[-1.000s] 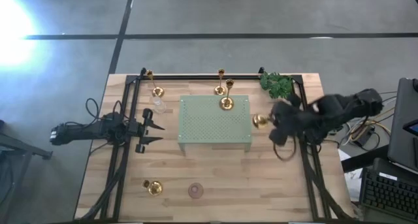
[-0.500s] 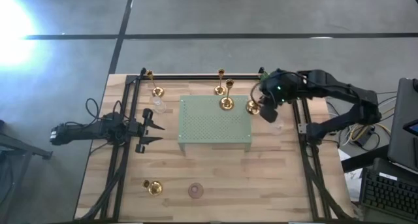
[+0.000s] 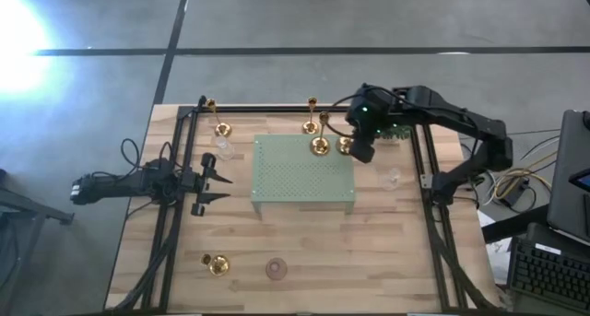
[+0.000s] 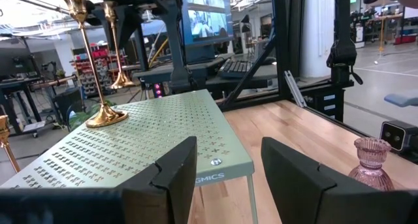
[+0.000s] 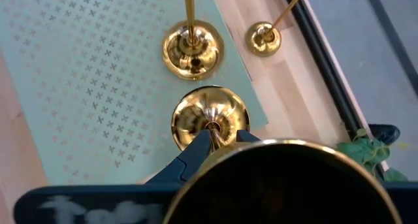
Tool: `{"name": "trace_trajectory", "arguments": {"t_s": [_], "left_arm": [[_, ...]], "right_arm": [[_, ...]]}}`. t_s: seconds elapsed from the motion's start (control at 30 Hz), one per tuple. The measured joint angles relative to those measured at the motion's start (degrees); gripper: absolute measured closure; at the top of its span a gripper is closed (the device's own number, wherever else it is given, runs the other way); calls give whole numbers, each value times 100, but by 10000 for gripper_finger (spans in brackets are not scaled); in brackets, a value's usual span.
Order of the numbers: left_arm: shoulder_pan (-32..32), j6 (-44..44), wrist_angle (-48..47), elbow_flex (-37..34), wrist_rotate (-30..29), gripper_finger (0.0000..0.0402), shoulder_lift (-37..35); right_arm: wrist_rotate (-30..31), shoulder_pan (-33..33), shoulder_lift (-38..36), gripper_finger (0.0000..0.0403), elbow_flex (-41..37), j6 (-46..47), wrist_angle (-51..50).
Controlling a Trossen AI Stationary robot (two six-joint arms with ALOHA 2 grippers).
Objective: Pick & Place candle stick holders
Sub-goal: Put the gold candle stand on the shelf
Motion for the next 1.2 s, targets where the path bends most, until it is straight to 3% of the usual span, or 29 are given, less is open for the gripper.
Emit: {"name": "trace_trajectory", "arguments": {"t_s": [0.43,1.2], "left_arm": [[0,1,1,0,-1,225,-1],[0,0,-1,1,0,225,1]], "right_arm": [[-95,-27,536,343,311,-81,-169],[-229,-20,608,343,84,-82,-134]]}}
